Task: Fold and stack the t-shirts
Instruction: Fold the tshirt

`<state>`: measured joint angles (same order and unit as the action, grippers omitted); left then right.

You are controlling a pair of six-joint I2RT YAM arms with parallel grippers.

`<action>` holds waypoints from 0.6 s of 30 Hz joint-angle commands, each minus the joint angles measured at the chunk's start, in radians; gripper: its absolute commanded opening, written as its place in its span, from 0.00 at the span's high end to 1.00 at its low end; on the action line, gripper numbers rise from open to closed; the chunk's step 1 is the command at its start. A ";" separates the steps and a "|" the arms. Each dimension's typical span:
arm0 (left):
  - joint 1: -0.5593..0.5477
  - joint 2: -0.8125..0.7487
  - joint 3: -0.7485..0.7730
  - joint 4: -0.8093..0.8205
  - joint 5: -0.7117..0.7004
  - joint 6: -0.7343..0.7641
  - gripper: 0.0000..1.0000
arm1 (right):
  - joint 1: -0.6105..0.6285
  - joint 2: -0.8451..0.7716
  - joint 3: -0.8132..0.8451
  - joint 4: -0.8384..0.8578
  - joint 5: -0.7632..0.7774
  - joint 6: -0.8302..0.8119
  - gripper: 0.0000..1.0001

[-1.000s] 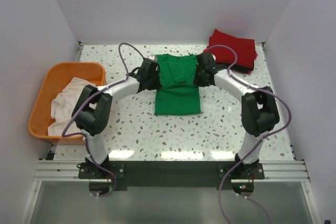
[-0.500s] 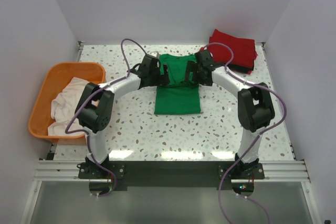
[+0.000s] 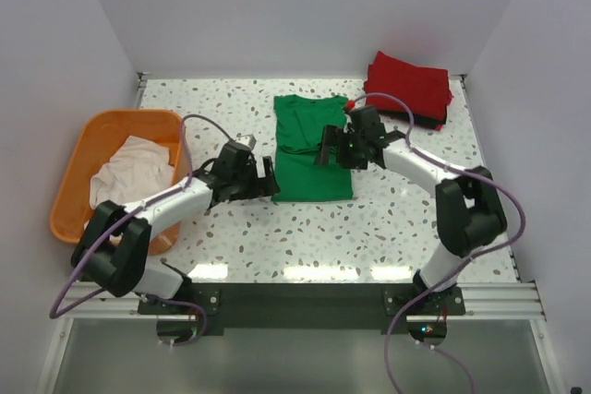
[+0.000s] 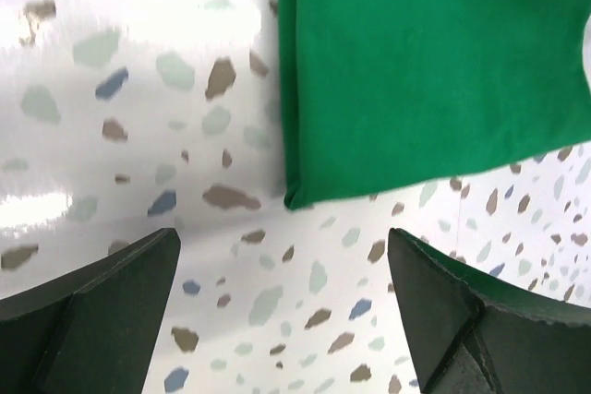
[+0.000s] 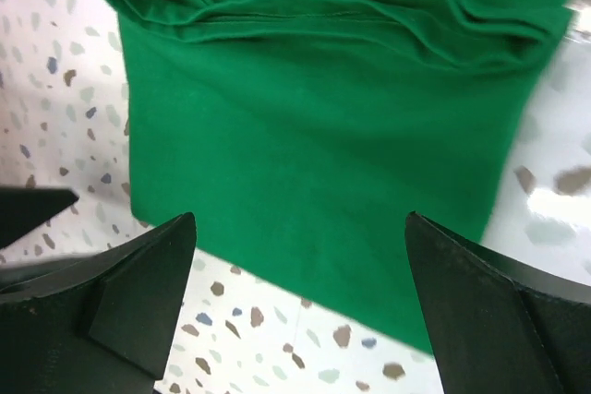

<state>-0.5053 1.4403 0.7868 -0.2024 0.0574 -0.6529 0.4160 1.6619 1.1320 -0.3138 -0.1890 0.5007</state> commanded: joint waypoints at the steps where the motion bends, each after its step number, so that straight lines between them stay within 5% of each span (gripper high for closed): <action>1: -0.007 -0.098 -0.062 0.017 0.016 -0.039 0.00 | 0.041 0.145 0.122 0.039 -0.060 -0.045 0.01; 8: -0.007 -0.179 -0.119 -0.019 -0.010 -0.051 0.00 | 0.052 0.389 0.391 0.078 0.065 -0.036 0.01; 15: -0.007 -0.181 -0.115 -0.028 -0.021 -0.057 0.00 | 0.049 0.562 0.763 -0.083 0.236 -0.120 0.01; 18: -0.007 -0.166 -0.095 -0.026 -0.037 -0.054 0.00 | 0.049 0.532 0.775 -0.140 0.224 -0.126 0.01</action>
<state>-0.5110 1.2770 0.6727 -0.2306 0.0444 -0.6964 0.4690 2.2269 1.8641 -0.3729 -0.0113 0.4152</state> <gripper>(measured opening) 0.997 0.986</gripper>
